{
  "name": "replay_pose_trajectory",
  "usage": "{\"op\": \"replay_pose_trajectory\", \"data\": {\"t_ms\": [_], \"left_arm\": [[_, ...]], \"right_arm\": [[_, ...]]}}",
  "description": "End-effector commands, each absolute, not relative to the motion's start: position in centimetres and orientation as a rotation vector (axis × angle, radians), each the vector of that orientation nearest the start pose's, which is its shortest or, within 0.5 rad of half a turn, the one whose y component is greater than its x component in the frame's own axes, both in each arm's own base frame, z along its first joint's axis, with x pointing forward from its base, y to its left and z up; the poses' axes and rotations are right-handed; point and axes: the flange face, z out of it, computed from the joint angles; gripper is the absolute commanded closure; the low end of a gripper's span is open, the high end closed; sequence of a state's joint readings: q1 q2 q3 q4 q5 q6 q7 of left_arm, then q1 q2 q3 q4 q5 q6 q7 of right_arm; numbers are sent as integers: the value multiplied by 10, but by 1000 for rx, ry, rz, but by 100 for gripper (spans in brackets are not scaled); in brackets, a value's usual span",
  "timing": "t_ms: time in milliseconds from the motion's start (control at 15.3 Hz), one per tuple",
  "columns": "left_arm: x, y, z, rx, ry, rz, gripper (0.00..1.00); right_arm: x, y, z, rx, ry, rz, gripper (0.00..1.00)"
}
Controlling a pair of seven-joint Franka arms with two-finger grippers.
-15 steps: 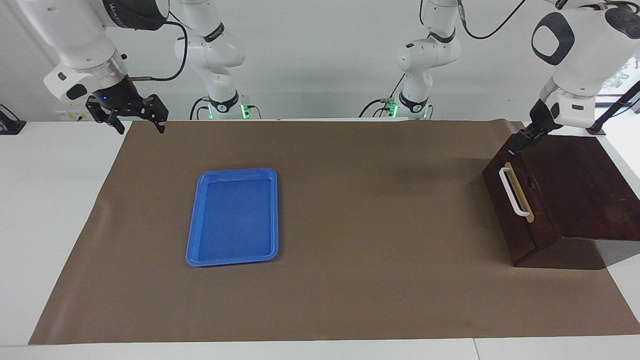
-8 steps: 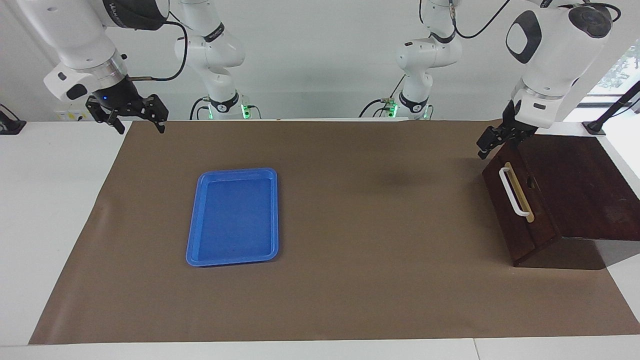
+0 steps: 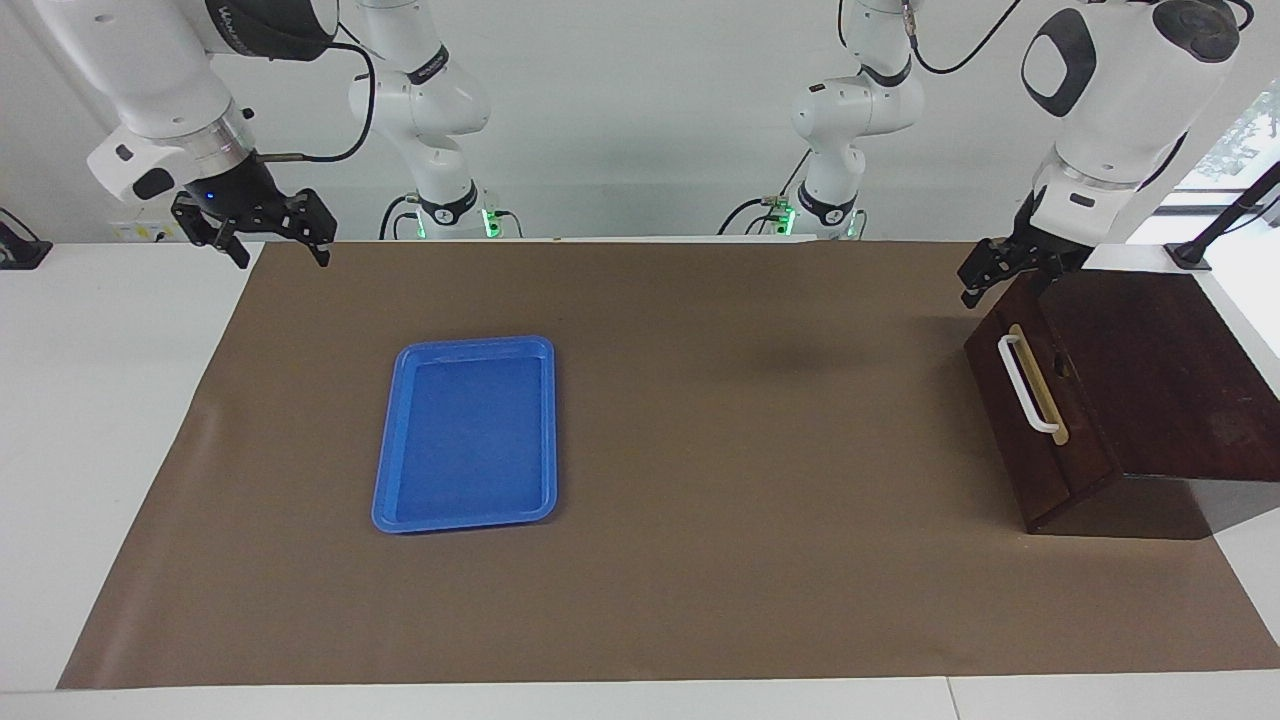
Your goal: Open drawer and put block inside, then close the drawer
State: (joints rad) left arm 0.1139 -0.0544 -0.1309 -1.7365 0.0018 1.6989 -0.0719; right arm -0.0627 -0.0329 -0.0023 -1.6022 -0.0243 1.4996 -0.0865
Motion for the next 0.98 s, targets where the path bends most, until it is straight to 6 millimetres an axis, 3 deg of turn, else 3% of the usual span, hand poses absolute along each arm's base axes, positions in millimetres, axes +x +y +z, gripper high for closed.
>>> {"op": "replay_pose_trajectory", "data": {"t_ms": [0, 196, 391, 717, 912], "left_arm": [[540, 12, 596, -3133, 17, 15, 0], [538, 14, 605, -3134, 9, 11, 0], [541, 5, 611, -3135, 33, -4, 0], [532, 8, 607, -3140, 63, 132, 0], [532, -3, 609, -3138, 94, 145, 0]], "right_arm": [[534, -41, 623, -3165, -19, 127, 0], [534, -41, 623, -3165, -19, 127, 0], [534, -41, 623, -3165, -19, 127, 0], [534, -41, 624, -3165, -19, 125, 0], [534, -41, 623, -3165, -19, 127, 0]]}}
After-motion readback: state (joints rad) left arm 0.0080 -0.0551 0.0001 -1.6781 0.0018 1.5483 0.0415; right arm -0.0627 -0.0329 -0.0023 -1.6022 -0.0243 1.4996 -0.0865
